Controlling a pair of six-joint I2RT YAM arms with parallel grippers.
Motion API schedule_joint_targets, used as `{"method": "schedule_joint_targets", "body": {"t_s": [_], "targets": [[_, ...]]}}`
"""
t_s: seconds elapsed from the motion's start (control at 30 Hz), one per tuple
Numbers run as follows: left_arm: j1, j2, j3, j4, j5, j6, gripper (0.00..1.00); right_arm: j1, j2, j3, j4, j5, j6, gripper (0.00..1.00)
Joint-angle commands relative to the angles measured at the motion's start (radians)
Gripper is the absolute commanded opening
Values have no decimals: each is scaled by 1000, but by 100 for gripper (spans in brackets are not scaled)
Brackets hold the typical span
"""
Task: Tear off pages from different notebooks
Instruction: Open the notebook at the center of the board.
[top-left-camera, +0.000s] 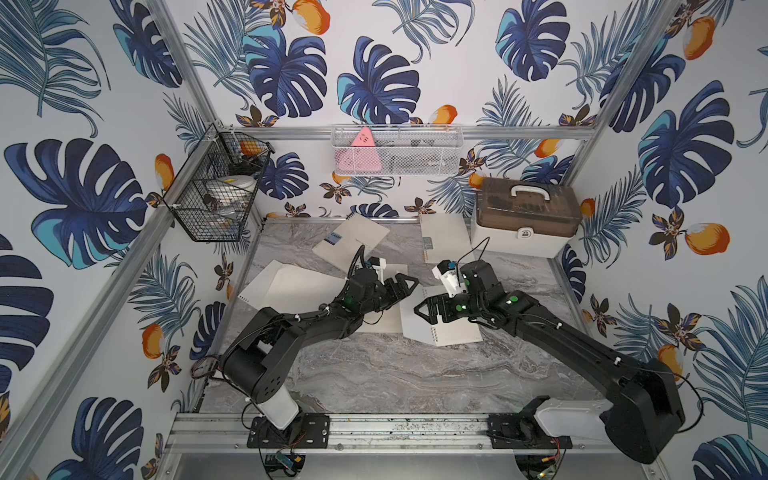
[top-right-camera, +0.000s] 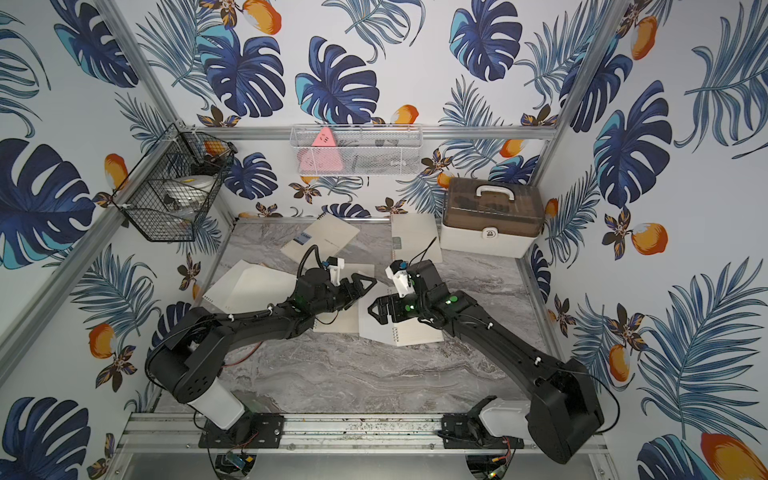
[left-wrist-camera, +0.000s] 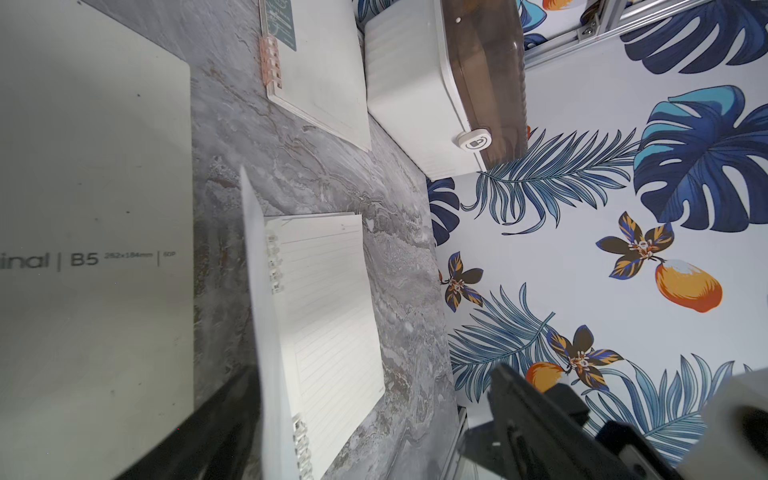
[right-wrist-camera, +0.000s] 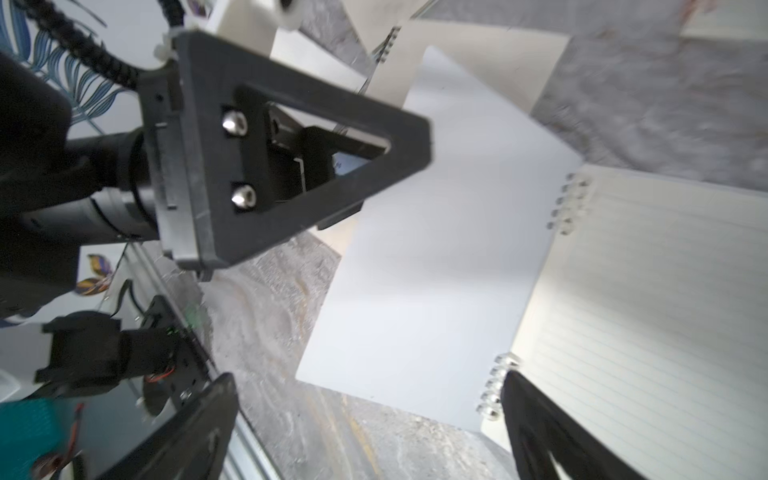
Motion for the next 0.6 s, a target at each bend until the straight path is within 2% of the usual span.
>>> {"method": "schedule_joint_targets", "body": {"t_s": [0.0, 0.07, 0.17, 0.27, 0.43, 0.57], "targets": [[10, -37, -9, -45, -7, 43, 86, -81, -36, -52, -23, 341, 43, 100], [11, -60, -2, -118, -20, 74, 85, -190, 14, -40, -90, 286, 54, 100], [10, -76, 8, -204, -35, 107, 82, -308, 126, -39, -120, 206, 62, 90], [11, -73, 8, -214, -27, 116, 80, -347, 230, -44, -104, 193, 76, 81], [11, -50, 24, -235, -10, 119, 73, -370, 327, -51, -28, 87, 91, 59], [14, -43, 30, -236, -3, 119, 70, -377, 373, -50, -17, 102, 97, 57]]}}
